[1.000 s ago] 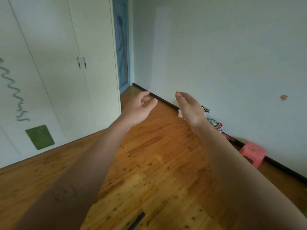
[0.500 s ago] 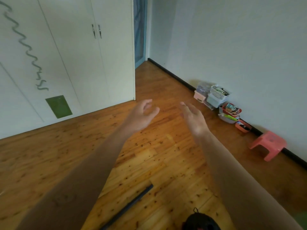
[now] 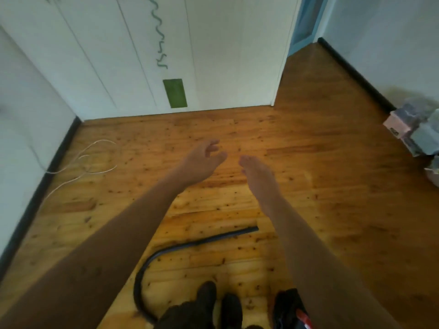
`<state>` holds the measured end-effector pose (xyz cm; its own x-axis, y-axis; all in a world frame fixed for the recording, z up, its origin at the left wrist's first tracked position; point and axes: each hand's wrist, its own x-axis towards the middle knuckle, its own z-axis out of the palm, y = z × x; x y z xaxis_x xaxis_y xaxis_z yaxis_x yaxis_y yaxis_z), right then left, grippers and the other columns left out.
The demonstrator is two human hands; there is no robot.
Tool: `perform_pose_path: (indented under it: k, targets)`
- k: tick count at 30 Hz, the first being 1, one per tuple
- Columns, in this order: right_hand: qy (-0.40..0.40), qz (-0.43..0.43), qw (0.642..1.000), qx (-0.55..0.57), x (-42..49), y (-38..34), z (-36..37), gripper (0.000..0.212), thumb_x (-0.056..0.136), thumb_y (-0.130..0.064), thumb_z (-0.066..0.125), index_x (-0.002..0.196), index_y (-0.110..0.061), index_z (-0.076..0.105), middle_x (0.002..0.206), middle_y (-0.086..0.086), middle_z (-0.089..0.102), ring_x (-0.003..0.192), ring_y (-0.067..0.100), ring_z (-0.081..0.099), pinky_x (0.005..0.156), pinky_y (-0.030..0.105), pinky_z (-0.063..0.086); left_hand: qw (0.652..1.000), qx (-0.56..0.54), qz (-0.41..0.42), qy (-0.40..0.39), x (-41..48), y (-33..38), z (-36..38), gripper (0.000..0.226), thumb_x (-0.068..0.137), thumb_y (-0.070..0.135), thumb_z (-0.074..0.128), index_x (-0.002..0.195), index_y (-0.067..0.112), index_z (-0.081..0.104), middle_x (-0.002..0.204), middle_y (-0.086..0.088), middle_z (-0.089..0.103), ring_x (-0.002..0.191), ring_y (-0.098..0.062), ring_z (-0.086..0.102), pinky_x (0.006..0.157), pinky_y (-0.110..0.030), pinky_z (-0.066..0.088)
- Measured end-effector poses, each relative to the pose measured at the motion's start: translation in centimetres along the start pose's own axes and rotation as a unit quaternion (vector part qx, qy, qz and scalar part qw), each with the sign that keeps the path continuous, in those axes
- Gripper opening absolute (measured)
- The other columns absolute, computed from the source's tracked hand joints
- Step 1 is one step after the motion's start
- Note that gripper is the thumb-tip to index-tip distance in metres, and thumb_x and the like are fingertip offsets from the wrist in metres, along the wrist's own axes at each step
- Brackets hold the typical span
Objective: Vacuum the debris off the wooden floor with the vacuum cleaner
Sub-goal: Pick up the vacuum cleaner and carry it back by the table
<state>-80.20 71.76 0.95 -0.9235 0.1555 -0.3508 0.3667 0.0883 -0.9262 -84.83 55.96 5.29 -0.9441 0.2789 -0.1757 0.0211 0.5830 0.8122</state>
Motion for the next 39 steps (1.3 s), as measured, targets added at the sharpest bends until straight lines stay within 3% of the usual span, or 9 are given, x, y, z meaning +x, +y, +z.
perform_pose_path:
  k: [5, 9, 14, 16, 20, 25, 29, 33, 39]
  targets:
    - [-0.115, -0.020, 0.993, -0.032, -1.2, 1.0, 6.9, 0.061, 0.097, -0.059, 0.043, 0.145, -0.023, 0.043, 0.150, -0.001, 0.041, 0.132, 0.023, 0.044, 0.103, 0.040, 0.038, 0.997, -0.013, -0.051, 0.064, -4.3, -3.6, -3.7, 0.057, 0.096, 0.046, 0.056, 0.146, 0.025, 0.040, 0.145, 0.000, 0.049, 0.133, -0.019, 0.045, 0.104, -0.044, 0.044]
    - [-0.189, -0.040, 0.980, -0.052, -2.5, 0.7, 12.6, 0.060, 0.095, -0.064, 0.042, 0.142, -0.028, 0.047, 0.141, -0.005, 0.047, 0.100, 0.010, 0.050, 0.086, 0.032, 0.039, 0.990, -0.016, -0.083, 0.109, -8.0, -6.5, -6.5, 0.057, 0.096, 0.045, 0.056, 0.146, 0.024, 0.040, 0.145, 0.000, 0.049, 0.135, -0.019, 0.043, 0.103, -0.040, 0.043]
    - [-0.254, -0.099, 0.956, -0.106, -4.3, 0.4, 18.1, 0.032, 0.099, -0.057, 0.040, 0.119, -0.044, 0.060, 0.136, -0.003, 0.054, 0.099, 0.012, 0.056, 0.076, 0.030, 0.045, 0.982, -0.004, -0.122, 0.142, -11.7, -9.8, -9.0, 0.056, 0.097, 0.041, 0.055, 0.147, 0.021, 0.039, 0.145, -0.002, 0.049, 0.136, -0.021, 0.042, 0.108, -0.045, 0.040]
    - [-0.247, -0.094, 0.955, -0.137, -4.9, 0.5, 19.6, 0.042, 0.097, -0.061, 0.040, 0.129, -0.039, 0.057, 0.138, -0.009, 0.050, 0.094, 0.004, 0.051, 0.075, 0.026, 0.042, 0.980, -0.001, -0.128, 0.152, -13.0, -11.2, -10.1, 0.056, 0.097, 0.041, 0.055, 0.147, 0.021, 0.039, 0.144, -0.001, 0.049, 0.134, -0.021, 0.044, 0.107, -0.043, 0.041]
    - [-0.241, -0.053, 0.957, -0.151, -5.0, 0.8, 23.0, 0.051, 0.098, -0.054, 0.047, 0.138, -0.025, 0.052, 0.145, -0.003, 0.048, 0.120, 0.019, 0.051, 0.097, 0.038, 0.042, 0.975, -0.013, -0.143, 0.170, -15.7, -14.6, -12.8, 0.058, 0.096, 0.043, 0.056, 0.147, 0.020, 0.039, 0.145, -0.003, 0.049, 0.133, -0.021, 0.045, 0.102, -0.038, 0.042]
    - [-0.203, -0.070, 0.957, -0.197, -6.0, 0.9, 30.3, 0.049, 0.095, -0.054, 0.051, 0.133, -0.024, 0.055, 0.125, -0.005, 0.063, 0.105, 0.015, 0.059, 0.083, 0.031, 0.046, 0.965, -0.057, -0.174, 0.188, -19.4, -21.3, -17.5, 0.054, 0.097, 0.042, 0.055, 0.145, 0.021, 0.042, 0.136, -0.001, 0.055, 0.121, -0.020, 0.054, 0.098, -0.044, 0.049]
    - [-0.147, -0.063, 0.965, -0.207, -8.1, 2.2, 37.3, 0.030, 0.095, -0.049, 0.055, 0.118, -0.030, 0.058, 0.072, -0.011, 0.073, 0.079, 0.010, 0.069, 0.058, 0.016, 0.045, 0.956, -0.120, -0.178, 0.198, -23.3, -28.1, -21.8, 0.036, 0.099, 0.038, 0.054, 0.129, 0.019, 0.057, 0.094, 0.001, 0.074, 0.089, -0.013, 0.067, 0.083, -0.039, 0.052]
    - [-0.089, -0.045, 0.978, -0.183, -11.0, 3.2, 42.2, 0.019, 0.099, -0.038, 0.053, 0.098, -0.027, 0.068, 0.052, -0.004, 0.065, 0.068, 0.021, 0.070, 0.077, 0.029, 0.051, 0.954, -0.155, -0.186, 0.174, -28.0, -34.1, -25.8, 0.022, 0.100, 0.034, 0.053, 0.097, 0.017, 0.066, 0.078, 0.001, 0.074, 0.071, -0.010, 0.066, 0.075, -0.033, 0.051]
    - [-0.020, 0.022, 0.990, -0.134, -13.6, 3.6, 43.8, 0.025, 0.102, -0.036, 0.048, 0.090, -0.030, 0.068, 0.045, -0.005, 0.060, 0.066, 0.017, 0.068, 0.090, 0.034, 0.040, 0.964, -0.172, -0.171, 0.113, -28.2, -37.3, -27.1, 0.027, 0.100, 0.034, 0.053, 0.095, 0.012, 0.068, 0.074, 0.000, 0.072, 0.072, -0.016, 0.069, 0.068, -0.031, 0.054]
